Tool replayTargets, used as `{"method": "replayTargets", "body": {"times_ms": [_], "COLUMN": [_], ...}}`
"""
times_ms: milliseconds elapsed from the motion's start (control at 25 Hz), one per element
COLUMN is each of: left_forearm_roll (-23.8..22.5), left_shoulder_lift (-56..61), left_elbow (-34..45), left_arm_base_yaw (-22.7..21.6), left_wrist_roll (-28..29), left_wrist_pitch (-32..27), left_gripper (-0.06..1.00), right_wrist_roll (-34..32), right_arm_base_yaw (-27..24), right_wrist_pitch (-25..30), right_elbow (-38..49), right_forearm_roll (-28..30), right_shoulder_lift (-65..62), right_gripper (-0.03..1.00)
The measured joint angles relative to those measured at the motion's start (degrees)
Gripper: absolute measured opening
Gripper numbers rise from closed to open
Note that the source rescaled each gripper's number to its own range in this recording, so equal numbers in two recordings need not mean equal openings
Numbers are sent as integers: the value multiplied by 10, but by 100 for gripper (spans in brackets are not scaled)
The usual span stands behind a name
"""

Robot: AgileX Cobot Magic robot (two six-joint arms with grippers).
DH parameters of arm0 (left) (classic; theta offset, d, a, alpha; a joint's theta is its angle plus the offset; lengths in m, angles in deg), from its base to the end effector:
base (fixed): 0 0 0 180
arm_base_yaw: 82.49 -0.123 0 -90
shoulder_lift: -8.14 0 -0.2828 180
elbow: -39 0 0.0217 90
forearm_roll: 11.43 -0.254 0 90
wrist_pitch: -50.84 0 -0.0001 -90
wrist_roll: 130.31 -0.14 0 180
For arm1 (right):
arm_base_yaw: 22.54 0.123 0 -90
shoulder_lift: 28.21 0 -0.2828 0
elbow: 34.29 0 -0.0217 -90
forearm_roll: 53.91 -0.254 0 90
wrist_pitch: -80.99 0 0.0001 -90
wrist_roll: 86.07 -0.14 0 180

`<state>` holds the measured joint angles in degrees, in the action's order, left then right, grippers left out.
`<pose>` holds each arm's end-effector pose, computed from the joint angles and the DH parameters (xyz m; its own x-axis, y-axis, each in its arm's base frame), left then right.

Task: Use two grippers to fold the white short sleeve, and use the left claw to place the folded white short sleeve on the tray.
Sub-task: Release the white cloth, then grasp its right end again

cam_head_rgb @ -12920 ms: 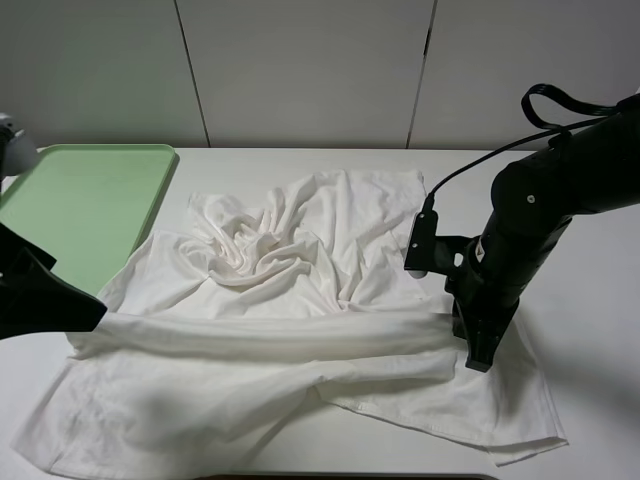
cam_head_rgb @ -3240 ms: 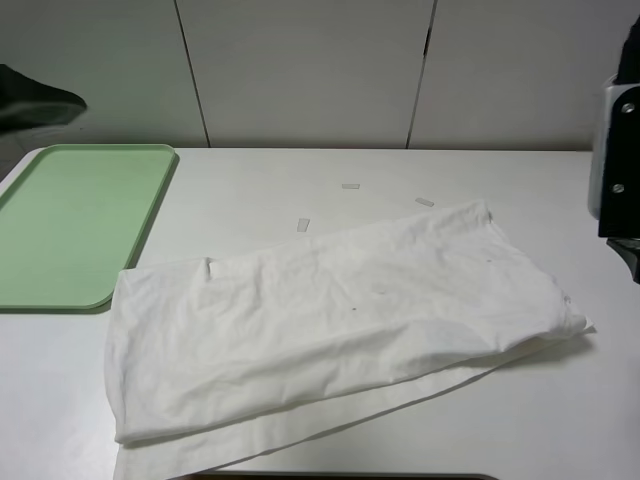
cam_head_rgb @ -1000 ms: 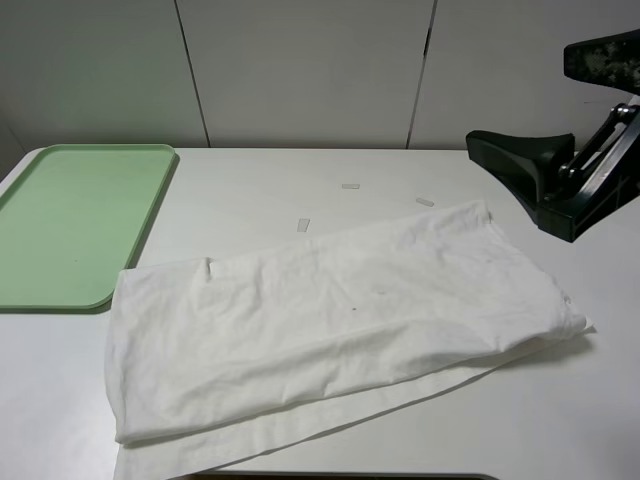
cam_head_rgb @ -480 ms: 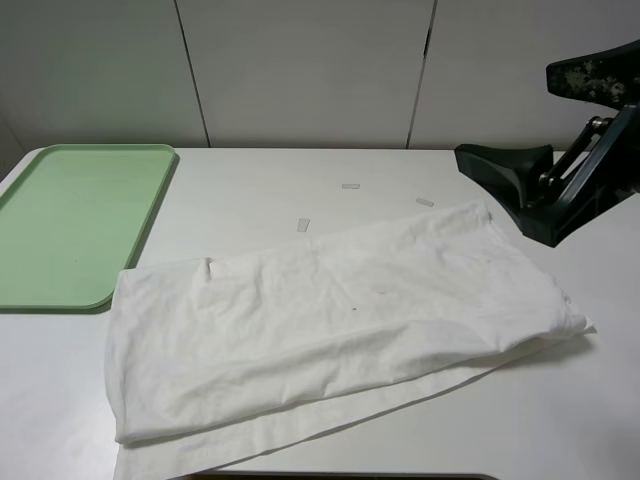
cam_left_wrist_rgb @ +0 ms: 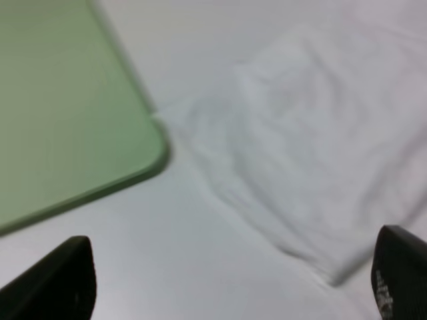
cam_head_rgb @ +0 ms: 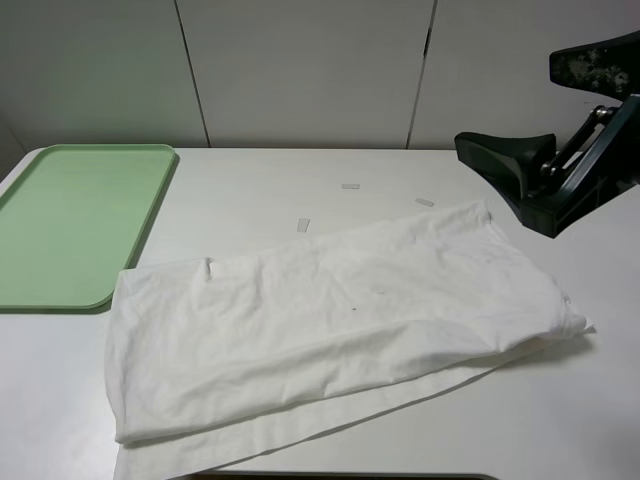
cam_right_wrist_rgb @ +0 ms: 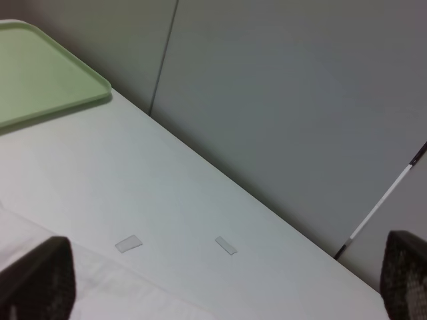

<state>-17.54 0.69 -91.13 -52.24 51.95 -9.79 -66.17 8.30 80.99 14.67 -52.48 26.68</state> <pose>0.0453 -0.0114 0.2500 -0.3974 0.2467 -0.8839 0.4359 0.8983 0.0548 0.1932 0.1154 0.2810 -0.0050 -0.4266 -0.9044 -0.5523 0.7552 -0.3532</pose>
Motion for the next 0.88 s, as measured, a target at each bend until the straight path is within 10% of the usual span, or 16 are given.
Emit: {"method": "replayTargets", "body": {"times_ms": [320,880], "left_forearm_roll": [0,0], "left_shoulder_lift": [0,0], "left_elbow": [0,0], "left_arm_base_yaw": [-174,-189], "left_wrist_roll": [0,0], "left_wrist_pitch": [0,0], "left_gripper": [82,82], "right_wrist_roll": [0,0], "right_arm_base_yaw": [0,0], "right_wrist_pitch": [-3,18], "right_elbow": [0,0], "right_forearm_roll": [-21,-27], "right_shoulder_lift": [0,0], "right_gripper": [100,100]}}
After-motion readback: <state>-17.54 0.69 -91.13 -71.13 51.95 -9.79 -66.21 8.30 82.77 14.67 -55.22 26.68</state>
